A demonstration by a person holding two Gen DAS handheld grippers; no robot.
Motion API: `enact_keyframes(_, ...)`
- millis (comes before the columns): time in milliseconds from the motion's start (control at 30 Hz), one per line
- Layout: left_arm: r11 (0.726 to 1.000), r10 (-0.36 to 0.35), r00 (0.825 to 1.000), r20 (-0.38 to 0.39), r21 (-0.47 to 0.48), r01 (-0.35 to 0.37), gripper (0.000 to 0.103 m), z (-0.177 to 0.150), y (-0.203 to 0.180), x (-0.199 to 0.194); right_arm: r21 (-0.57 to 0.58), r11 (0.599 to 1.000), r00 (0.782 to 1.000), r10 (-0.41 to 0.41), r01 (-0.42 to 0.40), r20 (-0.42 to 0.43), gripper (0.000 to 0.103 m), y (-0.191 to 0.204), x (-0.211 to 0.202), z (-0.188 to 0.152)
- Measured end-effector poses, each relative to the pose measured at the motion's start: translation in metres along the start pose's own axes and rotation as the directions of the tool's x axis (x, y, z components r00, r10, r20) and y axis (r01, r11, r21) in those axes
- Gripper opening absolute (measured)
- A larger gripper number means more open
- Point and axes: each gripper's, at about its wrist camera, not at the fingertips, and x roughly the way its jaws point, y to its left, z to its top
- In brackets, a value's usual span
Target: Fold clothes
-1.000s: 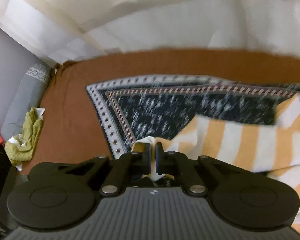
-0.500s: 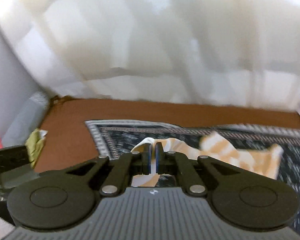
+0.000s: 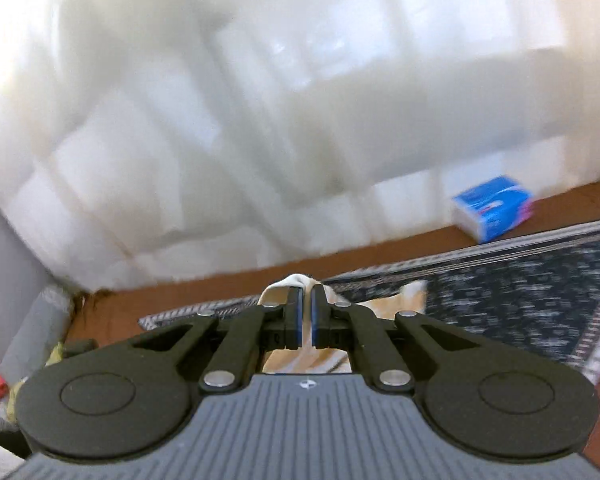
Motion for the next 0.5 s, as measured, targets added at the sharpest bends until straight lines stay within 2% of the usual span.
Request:
enact_keyframes(133, 1.0, 0.014, 1.0, -0.025, -0.002, -0.014, 0.085, 0.016, -0.004, 0.025, 0.048, 0.996, 0.997, -0.075, 0.074, 0.022, 0.004, -0.026, -0.043, -0.012)
enact_keyframes(233, 0.998, 0.061, 0.997, -0.043, 0.028, -0.06, 0.085, 0.03, -0.006, 0.051, 0.086, 0.988, 0.991, -0.13, 0.127, 0.03, 0.005, -0.046, -0.072, -0.021)
enact_keyframes(367, 0.991, 0.127, 0.988, -0.087, 0.049, -0.123, 0.085, 0.05, -0.003, 0.093, 0.146, 0.976, 0.987, -0.164, 0.162, 0.001, 0.005, -0.068, -0.076, -0.04)
enact_keyframes(500, 0.973, 0.218, 0.967, -0.133, 0.101, -0.206, 0.084, 0.059, 0.002, 0.135, 0.171, 0.971, 0.986, -0.166, 0.165, -0.009, 0.005, -0.082, -0.067, -0.048)
